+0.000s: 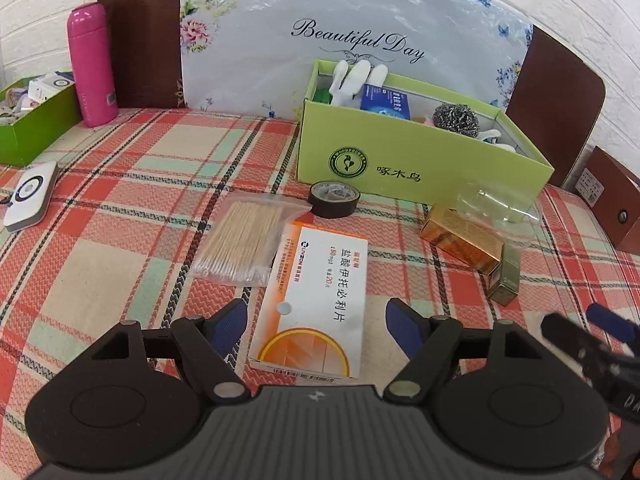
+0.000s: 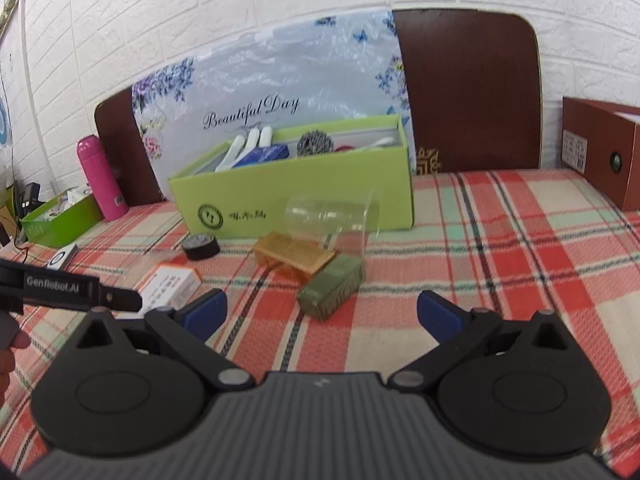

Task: Organize objects
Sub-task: 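Move both tools toward the orange-white medicine box and olive box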

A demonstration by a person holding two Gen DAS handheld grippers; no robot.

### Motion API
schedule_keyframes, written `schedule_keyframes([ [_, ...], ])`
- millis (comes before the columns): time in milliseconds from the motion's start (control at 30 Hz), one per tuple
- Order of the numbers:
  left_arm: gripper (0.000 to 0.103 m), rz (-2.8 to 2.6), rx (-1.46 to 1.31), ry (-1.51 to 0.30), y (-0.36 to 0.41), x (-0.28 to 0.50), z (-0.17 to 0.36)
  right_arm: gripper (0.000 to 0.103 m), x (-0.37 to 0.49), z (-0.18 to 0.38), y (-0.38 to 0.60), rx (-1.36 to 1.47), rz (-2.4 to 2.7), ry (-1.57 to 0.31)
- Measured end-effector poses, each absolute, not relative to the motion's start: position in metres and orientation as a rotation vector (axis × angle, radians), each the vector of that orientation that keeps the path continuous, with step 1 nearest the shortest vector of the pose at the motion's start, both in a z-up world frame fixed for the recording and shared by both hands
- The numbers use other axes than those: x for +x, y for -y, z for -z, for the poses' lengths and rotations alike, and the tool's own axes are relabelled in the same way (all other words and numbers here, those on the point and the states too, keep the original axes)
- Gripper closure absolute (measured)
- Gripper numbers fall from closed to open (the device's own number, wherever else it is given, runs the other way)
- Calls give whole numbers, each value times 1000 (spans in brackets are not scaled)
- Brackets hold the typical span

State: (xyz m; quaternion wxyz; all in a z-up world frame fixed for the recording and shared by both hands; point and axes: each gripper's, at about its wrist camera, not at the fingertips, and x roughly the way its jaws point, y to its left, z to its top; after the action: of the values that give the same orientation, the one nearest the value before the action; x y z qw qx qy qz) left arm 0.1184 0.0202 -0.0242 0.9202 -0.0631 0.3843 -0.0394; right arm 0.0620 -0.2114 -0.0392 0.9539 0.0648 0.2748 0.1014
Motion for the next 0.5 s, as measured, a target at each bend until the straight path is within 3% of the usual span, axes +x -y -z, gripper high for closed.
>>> schedule_keyframes([
  [433,24,76,-31,-817,-4,134,55,0,66,49,201,84,-200,-561],
  [500,34,104,-23,-815,-2,130,53,0,78,50,200,76,-171,-561],
])
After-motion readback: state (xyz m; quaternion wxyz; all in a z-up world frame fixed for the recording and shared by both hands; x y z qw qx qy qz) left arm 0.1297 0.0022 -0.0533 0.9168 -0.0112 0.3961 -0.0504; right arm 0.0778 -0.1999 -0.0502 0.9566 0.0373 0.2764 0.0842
